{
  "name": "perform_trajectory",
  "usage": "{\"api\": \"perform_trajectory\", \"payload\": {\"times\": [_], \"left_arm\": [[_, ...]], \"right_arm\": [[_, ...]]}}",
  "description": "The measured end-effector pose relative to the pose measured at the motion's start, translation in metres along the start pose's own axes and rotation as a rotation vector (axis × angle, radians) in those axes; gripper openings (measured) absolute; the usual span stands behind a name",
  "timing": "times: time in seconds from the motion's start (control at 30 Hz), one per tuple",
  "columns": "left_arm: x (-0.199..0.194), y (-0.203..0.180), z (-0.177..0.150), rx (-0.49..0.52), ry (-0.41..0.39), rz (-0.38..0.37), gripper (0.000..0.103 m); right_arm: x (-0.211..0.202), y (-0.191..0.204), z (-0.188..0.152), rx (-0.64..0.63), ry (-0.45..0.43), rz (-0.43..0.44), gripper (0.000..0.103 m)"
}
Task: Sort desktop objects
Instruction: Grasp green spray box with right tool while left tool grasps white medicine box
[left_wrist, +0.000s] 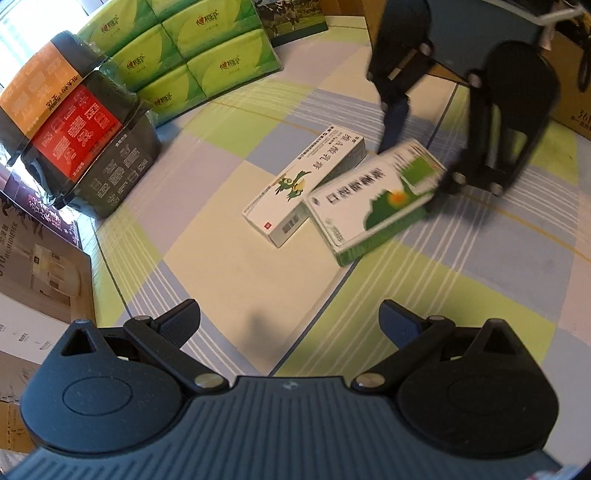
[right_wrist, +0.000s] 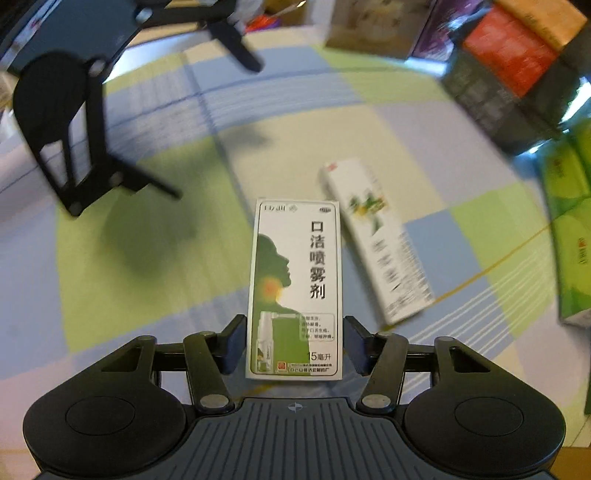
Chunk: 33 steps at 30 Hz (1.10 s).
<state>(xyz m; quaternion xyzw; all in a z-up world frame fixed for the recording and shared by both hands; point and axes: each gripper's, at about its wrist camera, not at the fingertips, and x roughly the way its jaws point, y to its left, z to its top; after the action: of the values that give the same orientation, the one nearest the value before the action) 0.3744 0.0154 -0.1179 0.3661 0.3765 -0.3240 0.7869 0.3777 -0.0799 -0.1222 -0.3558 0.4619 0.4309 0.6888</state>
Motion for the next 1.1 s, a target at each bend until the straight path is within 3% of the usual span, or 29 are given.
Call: {"api": "perform_trajectory", "payload": {"times": [0.27,0.43,0.57,0.7,0.97,1.1], "left_arm": [[0.002,-0.002,0.009,0.024,0.005,-0.004,0.101],[0.011,-0.001,0.016,0.028,0.004,-0.014,0.101],[0.026,0.004,0.029,0.001,-0.013,-0.044,0.101],[0.044,0.001,0.05,0.044,-0.021,-0.042,0.101],[0.082,0.002,0.087,0.076,-0.014,-0.082,0.096],[0.094,0.008,0.095,0.011,0.009,-0.149,0.089]], "right_arm": [[0.014,0.014,0.014,0.029,-0.043,-0.023,0.058],[0.01,0.006,0.001,0.122,0.036,-0.03,0.053],[-0.006,-0.004,-0.027,0.227,0.095,-0.077,0.053],[-0.016,-0.02,-0.048,0.333,0.13,-0.147,0.053],[-0.027,-0.031,-0.063,0.472,0.09,-0.159,0.053],[-0.028,-0.029,-0.065,0.505,0.073,-0.163,0.053]]}}
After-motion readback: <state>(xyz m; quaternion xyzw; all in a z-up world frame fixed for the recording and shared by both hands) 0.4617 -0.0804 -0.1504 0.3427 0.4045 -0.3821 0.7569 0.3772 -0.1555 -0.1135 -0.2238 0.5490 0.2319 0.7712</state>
